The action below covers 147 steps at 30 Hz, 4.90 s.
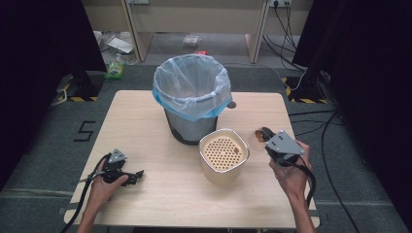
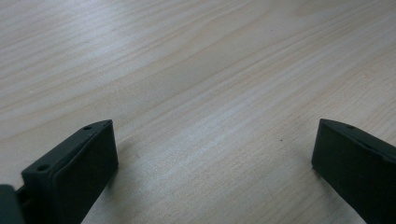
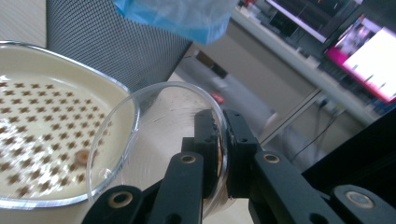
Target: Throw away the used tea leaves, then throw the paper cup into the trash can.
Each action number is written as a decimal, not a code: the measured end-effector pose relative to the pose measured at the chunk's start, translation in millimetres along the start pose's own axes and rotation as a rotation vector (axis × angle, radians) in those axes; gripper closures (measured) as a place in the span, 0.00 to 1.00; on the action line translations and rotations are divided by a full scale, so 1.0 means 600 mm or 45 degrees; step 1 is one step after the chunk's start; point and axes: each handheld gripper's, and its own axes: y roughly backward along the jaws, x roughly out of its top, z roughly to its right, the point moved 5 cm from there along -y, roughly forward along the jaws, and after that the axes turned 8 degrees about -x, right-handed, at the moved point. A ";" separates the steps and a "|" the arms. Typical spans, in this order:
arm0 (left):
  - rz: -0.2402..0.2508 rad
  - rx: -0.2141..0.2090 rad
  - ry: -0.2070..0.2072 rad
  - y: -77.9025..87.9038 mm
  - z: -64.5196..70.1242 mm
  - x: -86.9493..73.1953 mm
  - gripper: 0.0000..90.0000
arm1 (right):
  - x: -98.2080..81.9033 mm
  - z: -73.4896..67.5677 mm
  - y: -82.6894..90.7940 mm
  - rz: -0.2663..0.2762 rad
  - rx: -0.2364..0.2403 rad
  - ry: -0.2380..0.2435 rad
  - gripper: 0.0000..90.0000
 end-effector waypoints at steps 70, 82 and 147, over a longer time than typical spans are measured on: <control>0.001 0.000 -0.001 0.000 0.000 0.000 0.00 | 0.083 -0.166 -0.020 0.502 -0.613 1.263 0.98; 0.002 0.001 0.000 0.000 0.000 0.000 0.00 | 0.076 -0.168 -0.036 0.467 -0.592 1.256 0.98; 0.001 0.001 0.000 0.000 0.000 0.000 0.00 | 0.230 0.111 -0.090 0.337 0.003 -0.449 0.97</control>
